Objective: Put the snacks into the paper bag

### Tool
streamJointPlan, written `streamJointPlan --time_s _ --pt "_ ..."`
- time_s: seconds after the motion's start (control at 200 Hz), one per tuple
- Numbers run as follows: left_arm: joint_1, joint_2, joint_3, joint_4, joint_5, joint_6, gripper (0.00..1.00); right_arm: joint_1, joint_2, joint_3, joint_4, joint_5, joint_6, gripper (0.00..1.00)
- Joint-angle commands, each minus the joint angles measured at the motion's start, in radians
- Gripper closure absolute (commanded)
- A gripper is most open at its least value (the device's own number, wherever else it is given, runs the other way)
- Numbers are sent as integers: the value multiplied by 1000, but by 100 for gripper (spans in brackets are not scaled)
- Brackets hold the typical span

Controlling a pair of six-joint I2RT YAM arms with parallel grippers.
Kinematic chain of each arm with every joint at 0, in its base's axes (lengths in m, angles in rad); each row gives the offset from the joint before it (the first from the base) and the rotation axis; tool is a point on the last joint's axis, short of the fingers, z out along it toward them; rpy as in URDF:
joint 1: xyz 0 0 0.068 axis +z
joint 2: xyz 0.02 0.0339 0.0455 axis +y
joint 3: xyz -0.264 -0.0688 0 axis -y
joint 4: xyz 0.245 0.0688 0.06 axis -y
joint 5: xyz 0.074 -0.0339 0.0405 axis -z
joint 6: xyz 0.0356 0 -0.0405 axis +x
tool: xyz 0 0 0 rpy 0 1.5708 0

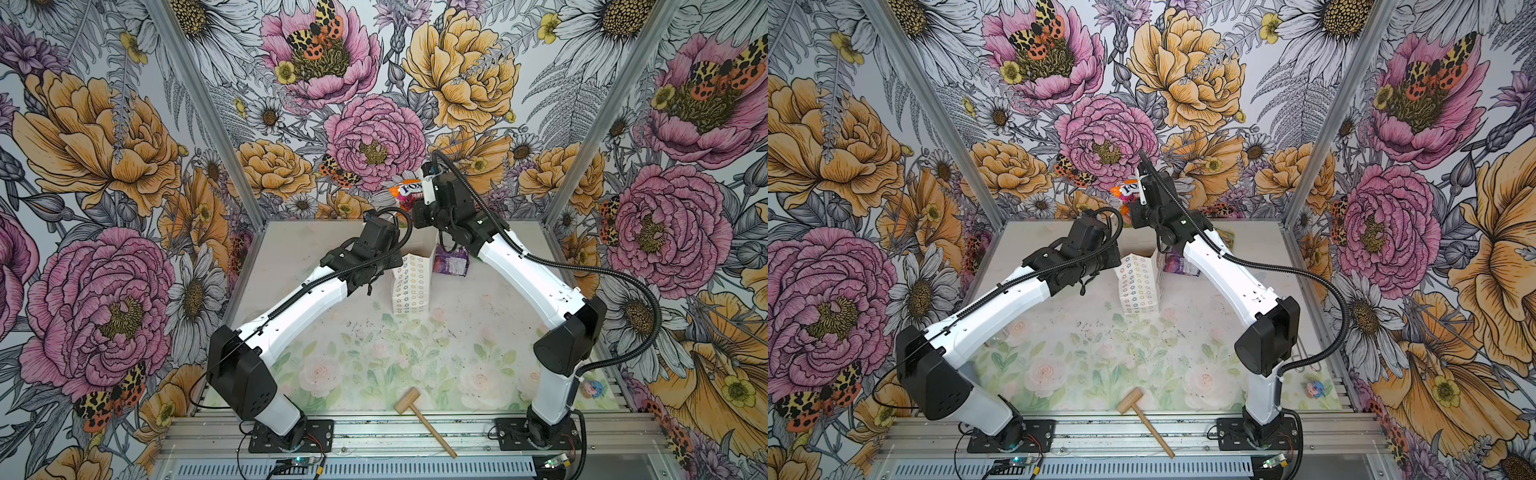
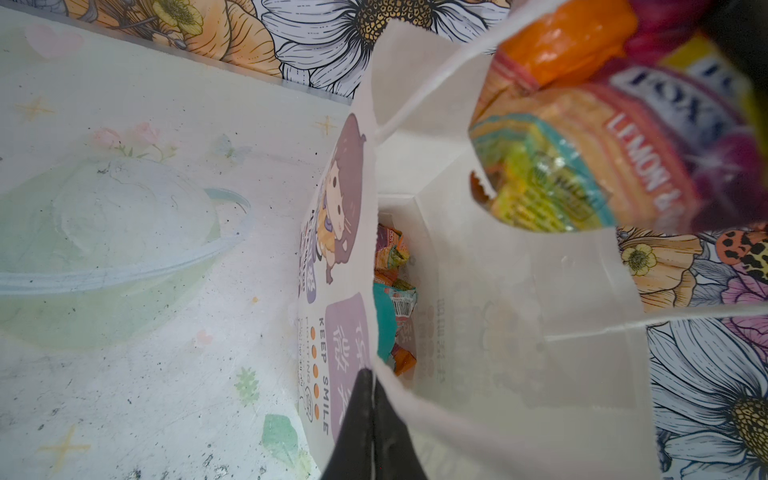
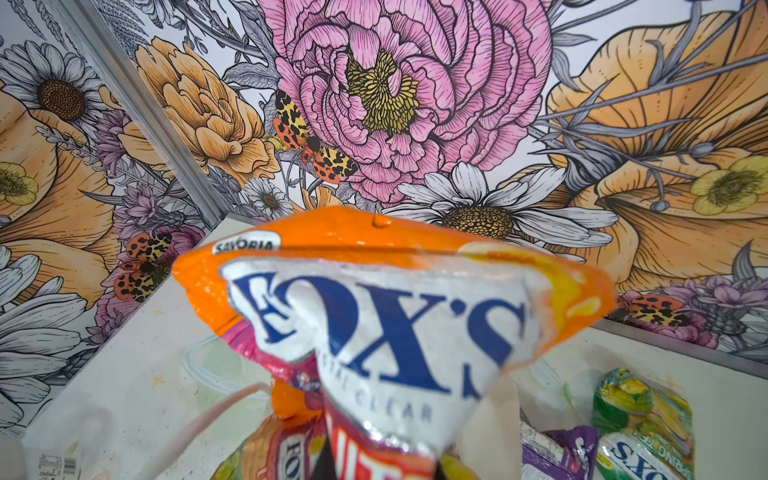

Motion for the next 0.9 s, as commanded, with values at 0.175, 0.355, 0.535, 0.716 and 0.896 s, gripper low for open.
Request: streamJointPlan --time_s 0.175,0.355,0.535,0.716,0.896 --pt "-2 -25 -9 36 9 -3 100 2 -43 -64 38 6 77 100" --pt "-3 -24 -10 37 9 -3 100 2 -72 -115 37 5 103 100" --pt "-3 -25 -13 38 8 -5 100 3 -108 -154 36 5 123 100" --pt "-4 -24 -15 41 9 -10 100 6 -135 -164 4 -6 130 100" --pt "-1 -19 -14 51 17 -14 100 9 -144 -177 -33 -12 154 100"
